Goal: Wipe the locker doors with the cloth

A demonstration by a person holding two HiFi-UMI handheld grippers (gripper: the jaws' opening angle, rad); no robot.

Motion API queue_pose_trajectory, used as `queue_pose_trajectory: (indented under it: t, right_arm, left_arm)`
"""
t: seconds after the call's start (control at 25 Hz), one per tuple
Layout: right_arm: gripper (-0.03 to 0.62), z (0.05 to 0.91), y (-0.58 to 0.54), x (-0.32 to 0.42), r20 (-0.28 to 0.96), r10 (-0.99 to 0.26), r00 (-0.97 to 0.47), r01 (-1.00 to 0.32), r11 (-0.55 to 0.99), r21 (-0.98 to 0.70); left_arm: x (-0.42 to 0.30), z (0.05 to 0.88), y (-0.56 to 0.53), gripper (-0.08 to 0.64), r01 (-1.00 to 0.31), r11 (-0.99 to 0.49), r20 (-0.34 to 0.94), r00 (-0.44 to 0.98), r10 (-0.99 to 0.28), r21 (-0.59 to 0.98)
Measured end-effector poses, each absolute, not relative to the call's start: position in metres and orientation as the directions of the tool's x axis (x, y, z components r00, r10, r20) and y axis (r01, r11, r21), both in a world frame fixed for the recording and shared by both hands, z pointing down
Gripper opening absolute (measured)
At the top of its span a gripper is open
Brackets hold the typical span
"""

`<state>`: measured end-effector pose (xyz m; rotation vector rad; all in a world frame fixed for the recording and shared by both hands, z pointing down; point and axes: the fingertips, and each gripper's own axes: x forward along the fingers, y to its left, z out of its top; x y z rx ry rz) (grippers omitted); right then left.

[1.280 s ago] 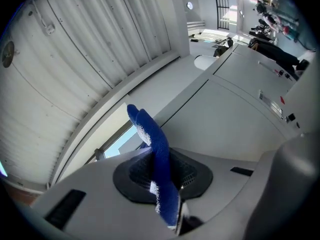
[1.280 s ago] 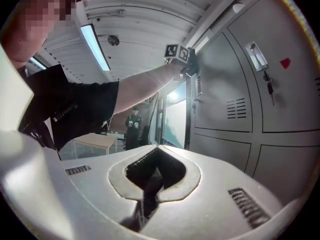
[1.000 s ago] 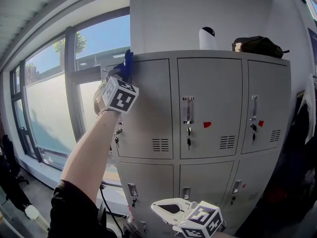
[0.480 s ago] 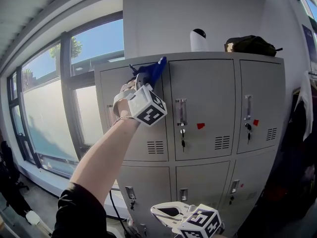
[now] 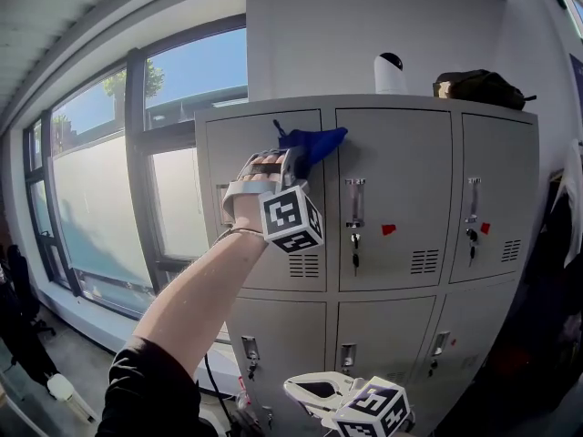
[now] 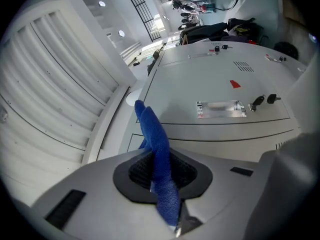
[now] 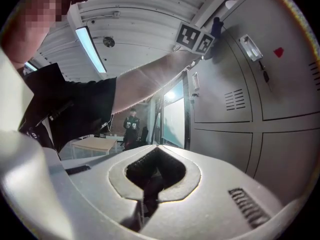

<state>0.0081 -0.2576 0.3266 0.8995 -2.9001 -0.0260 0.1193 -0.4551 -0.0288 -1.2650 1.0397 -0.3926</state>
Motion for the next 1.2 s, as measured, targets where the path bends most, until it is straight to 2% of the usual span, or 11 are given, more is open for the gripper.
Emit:
queue_pose_trajectory:
  t: [0.24, 0.52, 0.88, 1.2]
  right_arm:
    - [0.006, 0.329, -0.255, -0.007, 0.109, -0.547, -0.83, -0.549, 0.836, 0.011]
    - [0.006, 0.322, -0.26, -0.017, 0.123, -0.546, -0.829, -0.547, 0.837, 0.028]
    - [0.006, 0.269, -0.261, -0.033, 0.07, -0.529, -0.846, -0.523, 0.848, 0.09]
    - [0.006, 0.261, -0.258, -0.029, 0.029, -0.518, -0.855, -0.517, 0.855, 0.045]
  left_arm:
    - [0.042, -0.037, -0.476, 0.06, -0.381, 0.313, -0.46, 0.4, -0.792, -0.87]
    - [-0.044, -0.033, -0.517, 0.06, -0.468, 0.272, -0.431, 0.273, -0.86, -0.841]
    - [-0.037, -0.019, -0.524, 0.06, -0.434, 0.258, -0.4, 0.276, -0.874, -0.863]
    - [-0.009, -0.004, -0.521, 0.06, -0.404, 0.251, -0.392, 0.316, -0.864, -0.88]
